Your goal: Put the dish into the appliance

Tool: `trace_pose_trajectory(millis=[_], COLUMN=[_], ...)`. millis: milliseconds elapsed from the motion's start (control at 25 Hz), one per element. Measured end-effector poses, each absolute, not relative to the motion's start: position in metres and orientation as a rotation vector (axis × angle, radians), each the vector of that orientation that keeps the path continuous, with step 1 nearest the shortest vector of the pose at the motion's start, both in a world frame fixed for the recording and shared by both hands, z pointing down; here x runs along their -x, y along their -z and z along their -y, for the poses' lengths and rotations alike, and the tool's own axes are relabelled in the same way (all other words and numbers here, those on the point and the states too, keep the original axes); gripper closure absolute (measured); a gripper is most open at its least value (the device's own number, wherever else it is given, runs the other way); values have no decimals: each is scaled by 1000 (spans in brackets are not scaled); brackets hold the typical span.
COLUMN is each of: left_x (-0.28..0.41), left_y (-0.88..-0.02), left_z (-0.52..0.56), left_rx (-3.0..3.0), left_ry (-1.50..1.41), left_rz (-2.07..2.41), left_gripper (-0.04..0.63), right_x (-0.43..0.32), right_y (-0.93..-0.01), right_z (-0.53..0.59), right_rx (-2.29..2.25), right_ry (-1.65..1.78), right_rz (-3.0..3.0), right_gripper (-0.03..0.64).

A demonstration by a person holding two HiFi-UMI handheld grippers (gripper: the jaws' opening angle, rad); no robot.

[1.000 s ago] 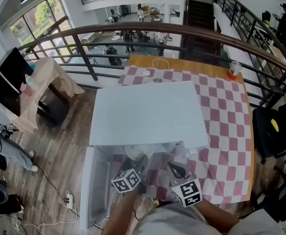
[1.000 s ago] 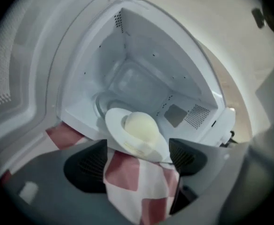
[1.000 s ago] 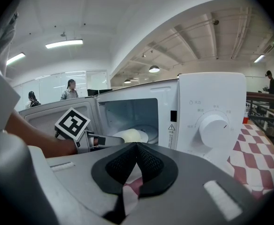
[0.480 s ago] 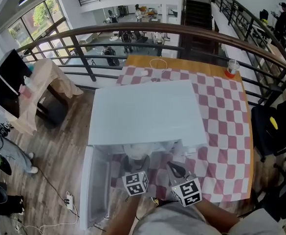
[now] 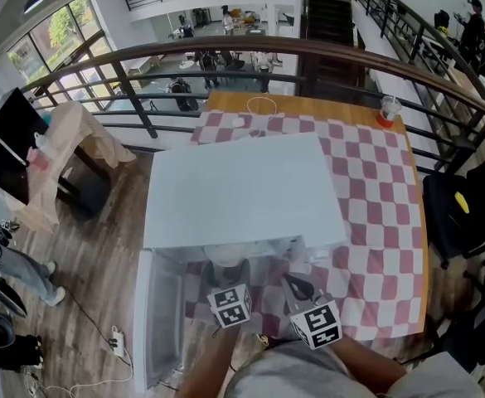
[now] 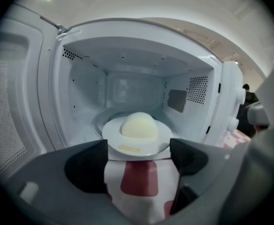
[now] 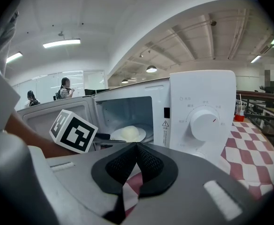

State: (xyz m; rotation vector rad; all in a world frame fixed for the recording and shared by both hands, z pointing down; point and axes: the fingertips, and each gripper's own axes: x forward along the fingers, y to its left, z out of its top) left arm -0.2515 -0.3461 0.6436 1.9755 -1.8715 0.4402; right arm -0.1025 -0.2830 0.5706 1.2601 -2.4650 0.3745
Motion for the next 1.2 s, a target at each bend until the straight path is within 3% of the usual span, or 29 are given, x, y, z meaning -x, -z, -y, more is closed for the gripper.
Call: trace_pose_trajectory(millis=[240,1200], left_x=[255,256], left_y=[-643,-639], left_z=[363,416], left_rx=[-1983,-2033], left_ry=[-451,-477], left_rz=[1871,1814], left_gripper=[209,225], right_x=[100,92], right_y=[-575,-581], right_z=[283,289], right_rx=[-1259,-1293], right_ry=[-383,-400], right_rz=[2461,2433], right_gripper=[620,620])
